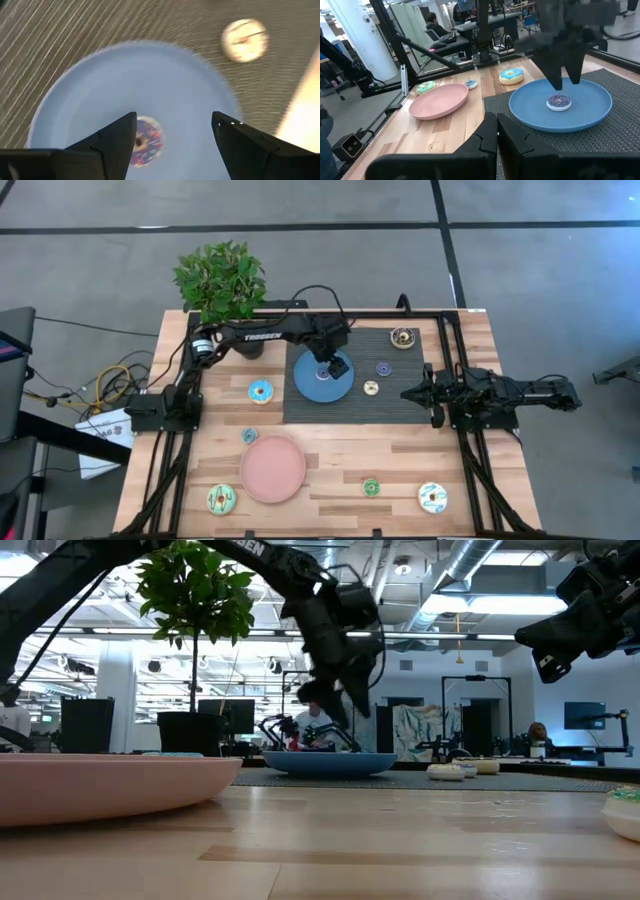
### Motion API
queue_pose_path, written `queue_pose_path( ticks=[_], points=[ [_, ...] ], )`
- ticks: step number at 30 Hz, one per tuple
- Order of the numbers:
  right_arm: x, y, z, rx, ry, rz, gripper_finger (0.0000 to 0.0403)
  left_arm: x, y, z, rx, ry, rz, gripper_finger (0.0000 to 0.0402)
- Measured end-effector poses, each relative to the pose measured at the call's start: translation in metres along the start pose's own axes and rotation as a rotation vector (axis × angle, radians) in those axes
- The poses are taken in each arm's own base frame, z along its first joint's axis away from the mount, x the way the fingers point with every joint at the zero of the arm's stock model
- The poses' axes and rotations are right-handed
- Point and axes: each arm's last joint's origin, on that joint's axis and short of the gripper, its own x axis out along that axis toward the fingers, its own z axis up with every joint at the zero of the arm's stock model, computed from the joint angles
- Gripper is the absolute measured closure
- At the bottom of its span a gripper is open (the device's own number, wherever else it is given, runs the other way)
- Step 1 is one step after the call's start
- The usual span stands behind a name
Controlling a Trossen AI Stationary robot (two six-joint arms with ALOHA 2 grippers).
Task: Pick & Place donuts
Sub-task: Put the large white donut on the light orange plate
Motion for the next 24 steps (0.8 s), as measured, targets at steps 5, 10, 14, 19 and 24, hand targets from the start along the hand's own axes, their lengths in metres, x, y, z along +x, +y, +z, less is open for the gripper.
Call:
queue_pose_path(
  ticks=[5, 10, 14, 19, 24],
  points=[
    [0.000, 0.000, 0.000, 0.000, 0.000, 0.000, 0.0403, -0.020, -0.023, 0.015, 0.073, -0.084, -0.041, 0.0150],
    [0.000, 0.000, 0.000, 0.000, 0.000, 0.000, 0.0403, -0.040, -0.056, 0.024, 0.112, -0.174, -0.062, 0.0168],
    [0.000, 0.000, 0.000, 0.000, 0.000, 0.000, 0.0403, -0.049, -0.084, 0.024, 0.134, -0.233, -0.080, 0.0223],
    [0.000, 0.000, 0.000, 0.000, 0.000, 0.000, 0.0403, -0.049, -0.112, 0.015, 0.119, -0.251, -0.118, 0.0346],
    [0.000, 0.000, 0.000, 0.000, 0.001, 0.000, 0.0403, -0.057, -0.152, -0.006, 0.126, -0.265, -0.108, 0.0390]
  ],
)
